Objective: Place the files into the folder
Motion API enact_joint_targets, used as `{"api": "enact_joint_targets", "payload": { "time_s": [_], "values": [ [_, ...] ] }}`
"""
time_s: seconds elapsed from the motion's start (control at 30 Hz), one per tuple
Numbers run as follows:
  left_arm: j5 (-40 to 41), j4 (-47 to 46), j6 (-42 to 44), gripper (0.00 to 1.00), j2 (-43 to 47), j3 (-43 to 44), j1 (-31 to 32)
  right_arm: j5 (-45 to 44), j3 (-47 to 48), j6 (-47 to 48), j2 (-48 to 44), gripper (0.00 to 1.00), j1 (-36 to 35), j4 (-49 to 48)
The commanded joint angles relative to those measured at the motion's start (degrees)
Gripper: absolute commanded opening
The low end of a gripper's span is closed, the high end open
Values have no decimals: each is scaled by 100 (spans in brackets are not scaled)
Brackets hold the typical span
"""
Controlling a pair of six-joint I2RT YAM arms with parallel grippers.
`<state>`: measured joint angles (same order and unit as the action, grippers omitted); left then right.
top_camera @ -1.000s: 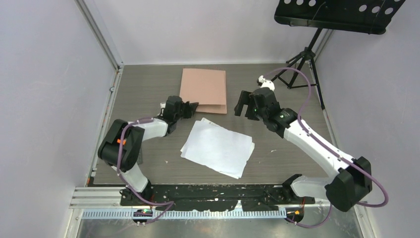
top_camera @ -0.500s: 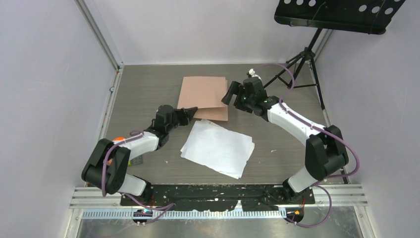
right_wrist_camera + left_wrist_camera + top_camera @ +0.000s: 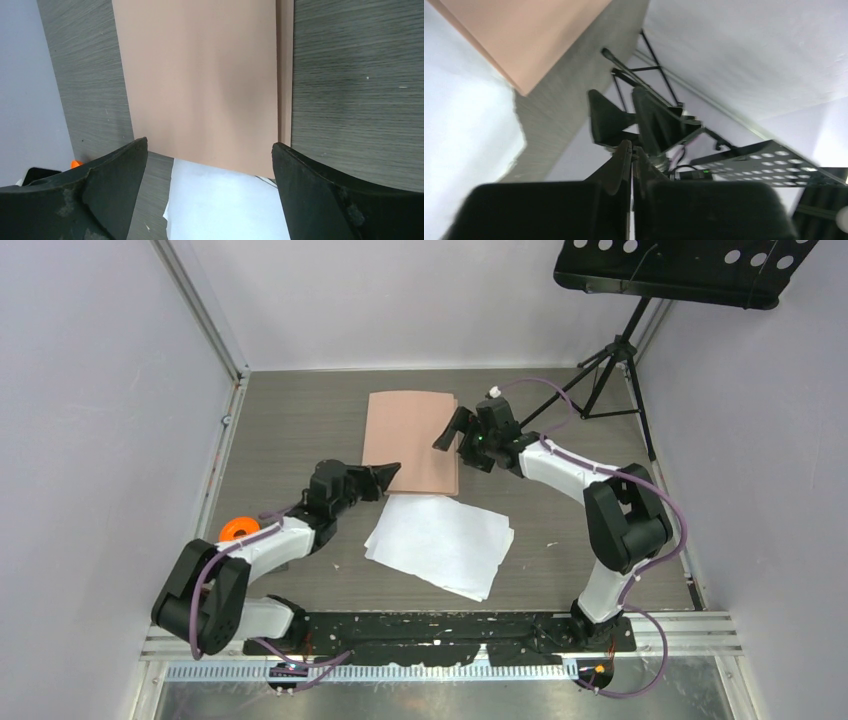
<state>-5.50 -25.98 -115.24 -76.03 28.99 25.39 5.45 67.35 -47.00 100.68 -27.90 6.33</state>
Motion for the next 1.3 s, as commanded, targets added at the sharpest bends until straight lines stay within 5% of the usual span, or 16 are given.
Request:
{"api": "enact_joint_targets", "payload": {
  "time_s": [0.0, 0.1, 0.17, 0.43, 0.57, 1.0, 1.27],
  "values": [
    [-104, 921, 801, 10, 388, 296, -110, -321, 148, -15, -124, 99, 11, -179],
    [-71, 1092, 1439, 51, 244, 328, -171, -386, 77, 162, -108, 98, 21, -164],
    [-70, 1104, 1713, 63, 112, 351, -173, -328, 27, 244, -143, 98, 15, -99],
    [966, 3889, 4529, 72, 408, 1113, -146, -1059, -637, 837, -824, 98, -280, 465],
    [1235, 4297, 5307, 76, 352, 1114, 45, -1181, -923, 885, -1116, 98, -322, 434],
    [1306, 3743, 6011, 81, -1110, 1341, 1016, -1508, -801, 1201, -1868, 97, -320, 856],
    [1073, 4273, 5669, 78, -2110, 2339, 2430, -1790, -865, 1281, -2450, 96, -61, 1212]
  ]
}}
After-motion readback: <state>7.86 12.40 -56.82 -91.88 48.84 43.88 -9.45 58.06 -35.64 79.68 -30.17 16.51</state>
